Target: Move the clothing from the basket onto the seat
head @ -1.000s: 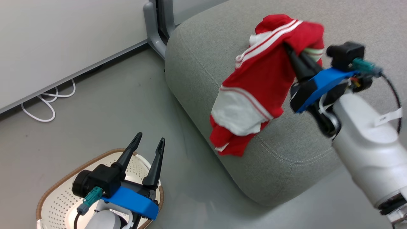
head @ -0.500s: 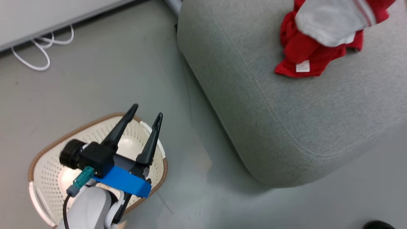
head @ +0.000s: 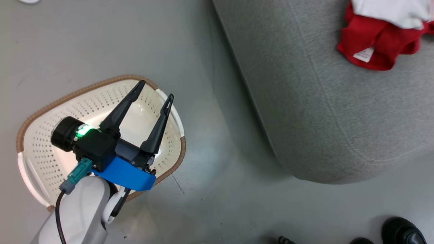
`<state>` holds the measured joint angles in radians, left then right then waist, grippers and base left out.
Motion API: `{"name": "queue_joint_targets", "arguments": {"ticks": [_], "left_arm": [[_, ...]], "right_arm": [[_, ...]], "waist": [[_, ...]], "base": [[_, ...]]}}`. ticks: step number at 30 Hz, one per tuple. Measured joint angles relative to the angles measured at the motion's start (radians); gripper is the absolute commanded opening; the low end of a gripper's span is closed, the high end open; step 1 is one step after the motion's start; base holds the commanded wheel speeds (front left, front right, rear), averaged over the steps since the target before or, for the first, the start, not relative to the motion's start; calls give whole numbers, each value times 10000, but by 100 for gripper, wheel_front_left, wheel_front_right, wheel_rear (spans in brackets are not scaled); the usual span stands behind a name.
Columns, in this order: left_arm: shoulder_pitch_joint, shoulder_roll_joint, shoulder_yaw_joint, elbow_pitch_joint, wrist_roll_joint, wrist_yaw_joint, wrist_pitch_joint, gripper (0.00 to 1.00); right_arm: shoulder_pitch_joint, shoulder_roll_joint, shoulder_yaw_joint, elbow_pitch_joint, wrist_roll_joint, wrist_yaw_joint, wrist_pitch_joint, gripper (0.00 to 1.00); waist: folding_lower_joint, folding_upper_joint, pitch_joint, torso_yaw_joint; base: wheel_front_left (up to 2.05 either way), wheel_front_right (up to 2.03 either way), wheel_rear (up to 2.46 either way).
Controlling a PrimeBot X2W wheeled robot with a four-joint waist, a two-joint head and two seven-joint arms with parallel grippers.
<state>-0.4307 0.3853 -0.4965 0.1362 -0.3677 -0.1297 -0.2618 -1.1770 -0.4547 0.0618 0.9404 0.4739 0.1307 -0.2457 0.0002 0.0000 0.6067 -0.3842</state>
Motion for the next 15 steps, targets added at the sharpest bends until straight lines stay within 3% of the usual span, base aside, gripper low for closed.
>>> {"name": "queue_joint_targets", "arguments": {"ticks": [4,15], "left_arm": [[-85,144,-17,-69,33,0,2,100],[-237,178,-35,-100,86,0,2,100]], "right_arm": [[364,416,-303,512,-102,0,-84,0],[687,681,-884,941,-313,0,-155,0]], "waist": [[0,0,419,169],[-1,0,717,596]], "base": [[0,0,0],[0,0,0]]}}
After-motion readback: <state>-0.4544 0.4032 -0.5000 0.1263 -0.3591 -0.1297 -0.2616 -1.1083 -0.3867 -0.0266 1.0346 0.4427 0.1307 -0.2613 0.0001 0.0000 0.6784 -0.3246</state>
